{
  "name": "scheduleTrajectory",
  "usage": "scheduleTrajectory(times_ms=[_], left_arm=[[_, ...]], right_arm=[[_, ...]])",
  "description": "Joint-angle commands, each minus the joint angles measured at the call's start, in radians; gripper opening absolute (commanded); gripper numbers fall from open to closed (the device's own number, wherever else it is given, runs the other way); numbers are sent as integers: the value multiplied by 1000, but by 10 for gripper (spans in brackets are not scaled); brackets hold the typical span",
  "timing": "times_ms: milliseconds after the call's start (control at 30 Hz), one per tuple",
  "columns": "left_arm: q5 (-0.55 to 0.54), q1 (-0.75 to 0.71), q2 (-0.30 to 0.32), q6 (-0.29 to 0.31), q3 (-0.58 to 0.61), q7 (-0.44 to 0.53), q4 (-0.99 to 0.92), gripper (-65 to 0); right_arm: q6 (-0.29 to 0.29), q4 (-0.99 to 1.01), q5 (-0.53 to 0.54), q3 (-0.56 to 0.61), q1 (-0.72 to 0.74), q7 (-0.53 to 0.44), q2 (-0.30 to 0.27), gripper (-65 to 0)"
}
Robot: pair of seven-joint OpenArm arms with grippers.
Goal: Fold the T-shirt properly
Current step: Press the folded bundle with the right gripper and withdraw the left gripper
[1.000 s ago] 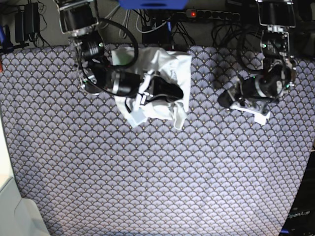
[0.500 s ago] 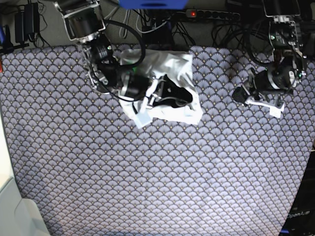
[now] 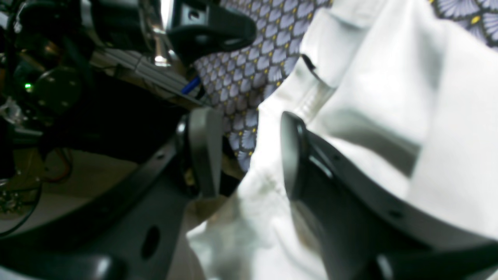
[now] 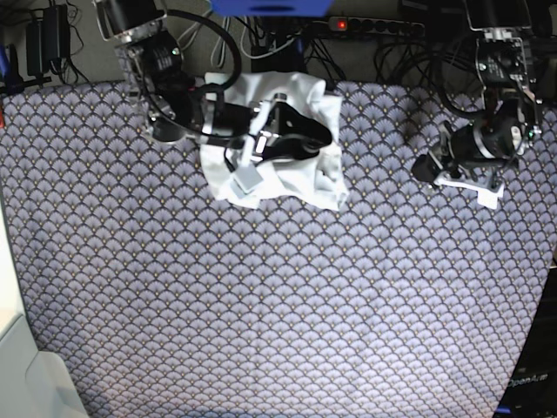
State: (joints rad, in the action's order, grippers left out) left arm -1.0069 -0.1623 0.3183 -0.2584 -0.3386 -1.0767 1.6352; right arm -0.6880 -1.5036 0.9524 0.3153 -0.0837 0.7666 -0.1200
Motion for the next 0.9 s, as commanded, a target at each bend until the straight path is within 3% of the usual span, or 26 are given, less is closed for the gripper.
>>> scheduleTrajectory(times_ms=[0,300,467,733,867], left_arm=[[-16,14,12,5,-1,0,15,-643],[-22,17,8,6,-1,0,23,-641],[-92,19,11,6,-1,0,50,-640],[-99,17,12,6,-7,0,47,-640],[-97,17,12,6,-7,0,43,-640]], right_arm=[[-10,-27,26,-2,3,-14,-7,-385],[-10,-16,23,-3,-1,-17,-56,-385],[-10,21,24,3,6,-17,-50,-385],[-10,-219,23,-3,-28,-14,-60,-385],[-10,-269,23,-15,-51,-16,-106,-398]])
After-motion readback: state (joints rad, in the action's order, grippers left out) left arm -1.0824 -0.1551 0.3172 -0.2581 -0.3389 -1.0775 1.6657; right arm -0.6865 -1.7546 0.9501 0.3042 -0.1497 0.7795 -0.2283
